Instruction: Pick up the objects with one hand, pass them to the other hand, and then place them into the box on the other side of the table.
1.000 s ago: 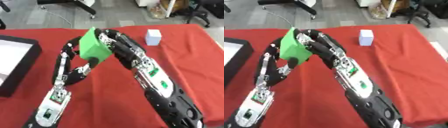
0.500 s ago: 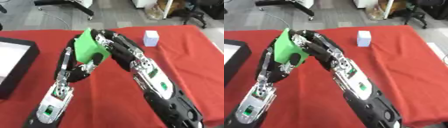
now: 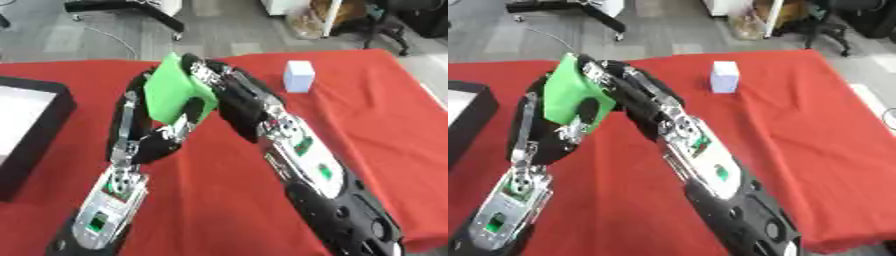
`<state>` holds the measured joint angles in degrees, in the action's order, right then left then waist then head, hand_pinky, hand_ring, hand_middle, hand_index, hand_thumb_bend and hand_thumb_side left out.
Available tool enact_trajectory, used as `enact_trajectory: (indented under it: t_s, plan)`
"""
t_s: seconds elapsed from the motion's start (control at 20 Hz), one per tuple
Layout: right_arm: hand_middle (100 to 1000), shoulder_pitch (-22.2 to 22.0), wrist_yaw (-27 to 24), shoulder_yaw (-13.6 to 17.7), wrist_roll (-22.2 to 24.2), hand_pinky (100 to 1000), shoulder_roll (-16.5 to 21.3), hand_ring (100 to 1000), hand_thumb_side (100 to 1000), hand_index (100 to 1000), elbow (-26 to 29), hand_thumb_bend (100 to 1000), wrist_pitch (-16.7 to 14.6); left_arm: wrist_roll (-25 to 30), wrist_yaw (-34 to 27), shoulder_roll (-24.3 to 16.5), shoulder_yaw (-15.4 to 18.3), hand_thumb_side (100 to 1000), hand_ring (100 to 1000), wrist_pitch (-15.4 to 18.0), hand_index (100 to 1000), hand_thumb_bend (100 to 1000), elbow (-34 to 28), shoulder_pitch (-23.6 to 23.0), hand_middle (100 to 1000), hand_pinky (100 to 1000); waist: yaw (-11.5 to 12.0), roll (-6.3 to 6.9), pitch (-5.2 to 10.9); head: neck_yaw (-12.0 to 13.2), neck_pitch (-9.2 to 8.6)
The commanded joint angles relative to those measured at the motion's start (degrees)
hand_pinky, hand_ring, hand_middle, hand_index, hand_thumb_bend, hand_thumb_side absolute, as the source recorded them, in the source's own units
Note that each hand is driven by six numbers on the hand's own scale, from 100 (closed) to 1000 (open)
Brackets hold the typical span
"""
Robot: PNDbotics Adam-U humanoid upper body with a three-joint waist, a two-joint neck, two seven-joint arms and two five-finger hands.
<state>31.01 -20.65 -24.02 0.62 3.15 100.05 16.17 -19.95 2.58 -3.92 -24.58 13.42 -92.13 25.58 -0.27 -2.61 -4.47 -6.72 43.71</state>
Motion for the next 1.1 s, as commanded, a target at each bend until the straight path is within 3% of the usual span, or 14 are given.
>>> enact_trajectory:
  t_s: [0.05,0.15,0.35,0.5,0.75,0.85,0.95,1.1]
  plan:
    - [568,0.29,-1.12,-0.11,0.79,448,-0.03,543,727,669,0.48,100,-0.70,-1.64,-2.00,-0.02,1.13,429,696,0.08,597,331,-2.02,0.54,518,647,0.00,-0.62,0.76,-0.28,-0.53]
    - [652,0.29,-1.69,-0.08,1.15,537,-0.02,617,840,734,0.72,100,-1.46,-1.57,-2.82,-0.03,1.35,428,692,0.22,591,332,-2.40,0.22,512,647,0.03,-0.63,0.77,-0.36,-0.52]
    - [795,0.24,-2.87,0.28,1.96,672,0.15,761,923,869,1.69,100,-3.77,-2.16,-3.71,-0.16,2.64,423,689,0.45,585,333,-2.38,-0.74,506,645,0.13,-0.66,0.79,-0.45,-0.53]
    - [865,0.12,-3.24,0.91,2.75,728,0.31,824,933,913,2.48,100,-5.21,-3.43,-3.71,-0.39,4.33,420,688,0.81,584,331,-2.40,-1.50,504,645,0.23,-0.68,0.82,-0.35,-0.53]
    - [908,-0.29,-2.93,2.48,3.02,745,0.57,850,933,935,3.66,100,-6.44,-6.43,-2.61,-1.51,7.60,414,687,1.03,584,331,-3.14,-2.75,503,644,0.57,-0.60,0.85,0.46,-0.63]
    - [903,-0.80,-2.53,3.36,3.12,741,0.80,845,938,935,4.07,100,-6.92,-7.60,-2.28,-2.52,8.95,411,689,0.47,584,334,-3.65,-3.31,504,641,0.70,-0.48,0.88,2.29,-0.29]
    - [886,-1.75,-1.80,4.82,3.13,736,1.21,827,927,928,4.37,100,-7.89,-9.27,-1.11,-4.49,11.26,406,693,-1.35,588,348,-4.41,-4.13,509,634,0.90,-0.09,0.99,7.38,0.20]
    - [871,-3.79,0.79,7.46,3.29,734,2.00,814,913,913,3.80,100,-10.00,-12.07,2.39,-9.30,15.36,402,702,-7.18,599,376,-6.55,-5.59,521,629,1.16,0.74,1.14,15.01,0.38]
